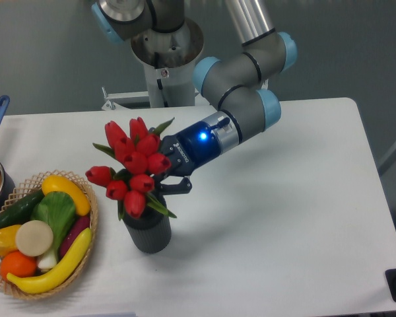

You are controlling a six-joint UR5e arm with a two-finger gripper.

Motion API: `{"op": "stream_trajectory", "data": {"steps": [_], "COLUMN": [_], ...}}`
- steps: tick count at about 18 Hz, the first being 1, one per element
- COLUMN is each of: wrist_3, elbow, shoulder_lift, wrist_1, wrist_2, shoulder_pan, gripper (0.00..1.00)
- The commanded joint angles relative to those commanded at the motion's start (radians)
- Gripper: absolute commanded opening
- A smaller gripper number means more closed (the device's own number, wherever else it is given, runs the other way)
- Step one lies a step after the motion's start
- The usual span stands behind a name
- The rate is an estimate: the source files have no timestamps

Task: Insert the flowers into the vase
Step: 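Lower the tulip stems into the vase opening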

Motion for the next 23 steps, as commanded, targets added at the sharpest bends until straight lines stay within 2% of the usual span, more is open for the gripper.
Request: {"op": "stream_trajectory", "data": {"steps": [15,18,23], "wrist_3": [0.038,0.038,0.038], "elbow": [0.000,0.002,-0.003], "shoulder_lift": [-0.058,-0.067,-0.068], "wrist_1": [0.006,0.006,0.005], "wrist_2": [0.020,0.021,0.063], "shoulder_pan": [0.000,0.000,0.002], "gripper": [0.37,0.43,0.46]}}
